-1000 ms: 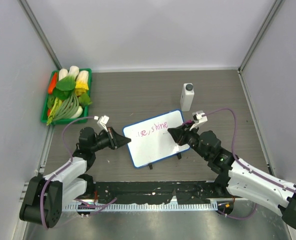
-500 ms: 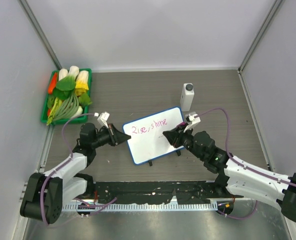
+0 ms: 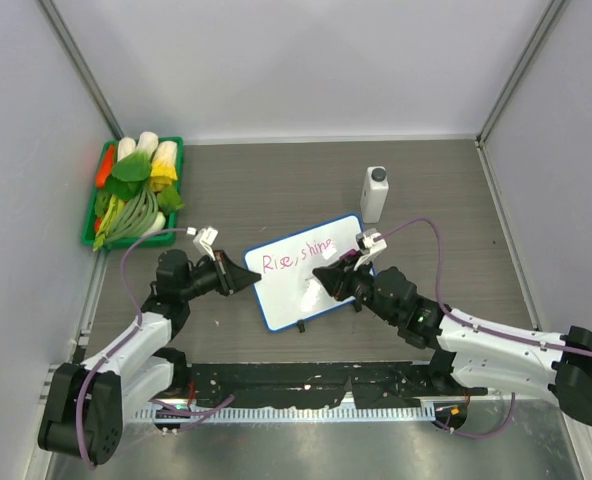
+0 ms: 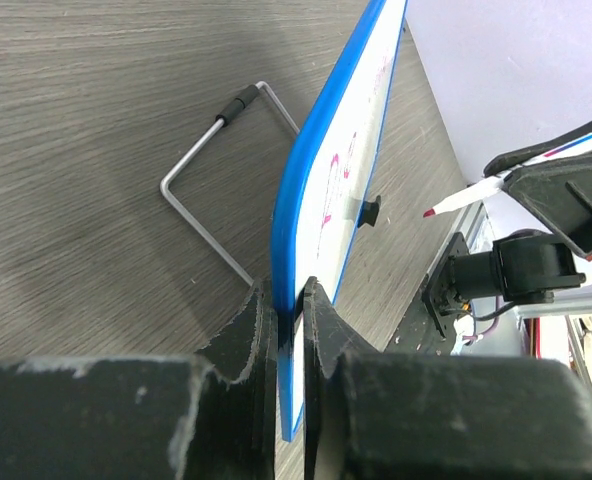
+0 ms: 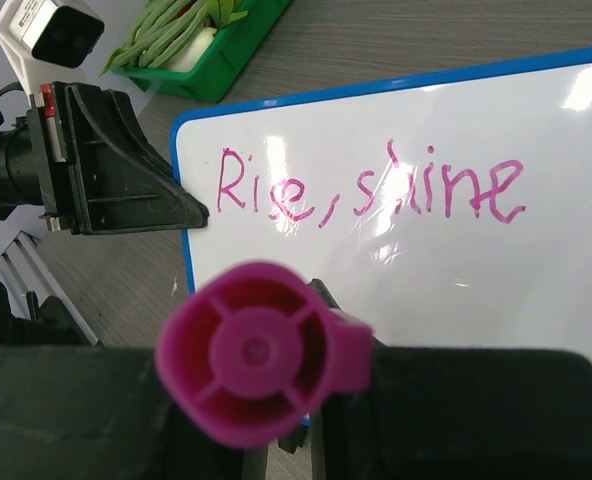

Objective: Write a sentence on the whiteboard

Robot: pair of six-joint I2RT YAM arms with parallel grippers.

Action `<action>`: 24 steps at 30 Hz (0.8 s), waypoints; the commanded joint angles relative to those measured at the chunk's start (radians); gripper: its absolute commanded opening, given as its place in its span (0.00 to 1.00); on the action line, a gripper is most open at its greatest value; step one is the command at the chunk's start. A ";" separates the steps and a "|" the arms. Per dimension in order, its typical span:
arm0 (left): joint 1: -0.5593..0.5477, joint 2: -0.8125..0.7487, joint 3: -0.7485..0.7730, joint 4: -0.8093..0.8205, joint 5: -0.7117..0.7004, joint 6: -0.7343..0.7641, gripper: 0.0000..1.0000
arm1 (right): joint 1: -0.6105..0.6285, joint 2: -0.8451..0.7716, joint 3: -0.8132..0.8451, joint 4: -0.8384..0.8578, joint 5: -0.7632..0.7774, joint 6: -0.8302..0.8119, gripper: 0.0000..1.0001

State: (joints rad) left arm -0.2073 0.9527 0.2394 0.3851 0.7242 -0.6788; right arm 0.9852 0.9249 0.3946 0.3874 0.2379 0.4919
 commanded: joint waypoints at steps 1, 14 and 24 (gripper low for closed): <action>0.013 -0.011 -0.015 0.017 -0.069 0.082 0.00 | 0.046 0.035 0.026 0.149 0.067 -0.016 0.01; 0.014 -0.023 -0.028 0.046 -0.035 0.079 0.00 | 0.110 0.249 0.113 0.311 0.084 -0.058 0.02; 0.014 -0.017 -0.029 0.058 -0.029 0.079 0.00 | 0.128 0.388 0.171 0.347 0.049 -0.036 0.01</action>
State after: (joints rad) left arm -0.2062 0.9337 0.2199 0.4171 0.7448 -0.6750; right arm 1.0985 1.2781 0.5114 0.6586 0.2905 0.4553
